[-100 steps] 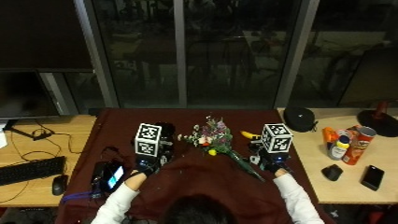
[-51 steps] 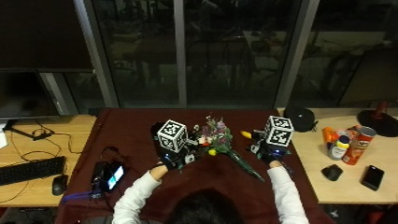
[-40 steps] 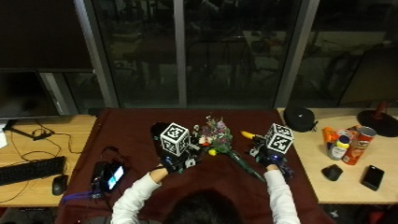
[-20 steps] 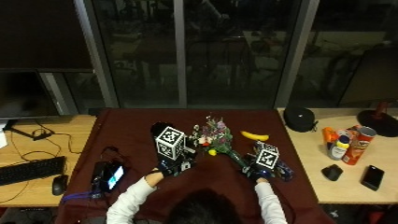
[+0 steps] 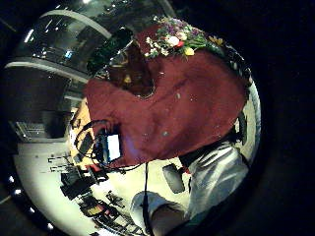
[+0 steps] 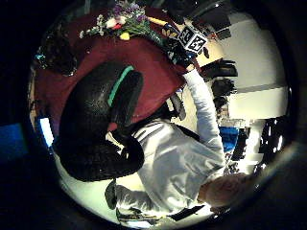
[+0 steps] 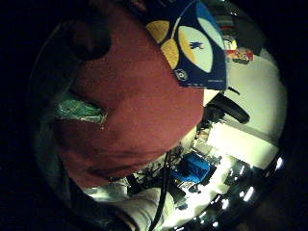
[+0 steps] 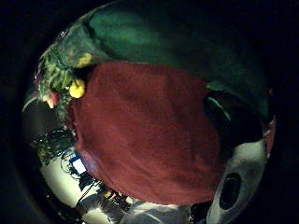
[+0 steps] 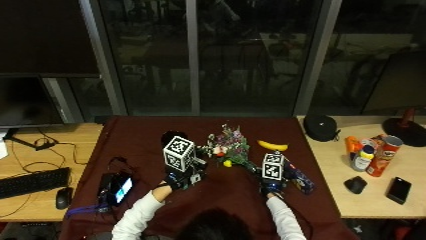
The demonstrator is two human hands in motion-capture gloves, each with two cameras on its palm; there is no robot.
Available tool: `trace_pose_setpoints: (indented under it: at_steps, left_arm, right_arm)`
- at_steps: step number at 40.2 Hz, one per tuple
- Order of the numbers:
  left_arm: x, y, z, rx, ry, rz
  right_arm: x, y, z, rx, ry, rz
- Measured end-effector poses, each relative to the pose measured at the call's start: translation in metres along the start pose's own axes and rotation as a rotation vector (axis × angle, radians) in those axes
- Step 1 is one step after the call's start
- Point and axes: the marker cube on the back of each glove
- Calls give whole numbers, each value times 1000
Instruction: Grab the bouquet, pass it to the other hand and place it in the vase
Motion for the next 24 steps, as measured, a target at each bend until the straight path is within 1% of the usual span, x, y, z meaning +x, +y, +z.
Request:
trace_pose_setpoints:
  at_steps: [3, 6, 8, 12, 14, 17, 19, 21, 22, 24]
  left_arm:
    - [0, 3, -4, -7, -5, -2]
    - [-1, 4, -6, -5, -5, -6]
    - [-3, 5, -7, -5, -4, -9]
    - [-4, 5, -8, -11, 3, -12]
    - [-4, 4, -7, -20, 6, -11]
    - [-3, 3, -3, -41, 14, -7]
    - [-2, 1, 0, -54, 23, -2]
    - [0, -2, 2, -63, 43, 7]
    - [2, -3, 2, -66, 60, 16]
    - [6, -5, 2, -69, 108, 40]
  right_arm:
    - [0, 5, -4, -27, 25, 14]
    - [2, 4, -9, -19, 13, 22]
    - [2, 0, -9, -21, -40, -2]
    - [2, -8, -7, -12, -206, -62]
    - [5, -12, -6, 33, -267, -56]
    - [8, -15, -8, 158, -337, -44]
    - [15, -18, -7, 218, -343, 20]
    - [23, -30, 0, 250, -354, 90]
    - [24, -38, 3, 277, -394, 87]
    - [18, -46, 0, 314, -557, -10]
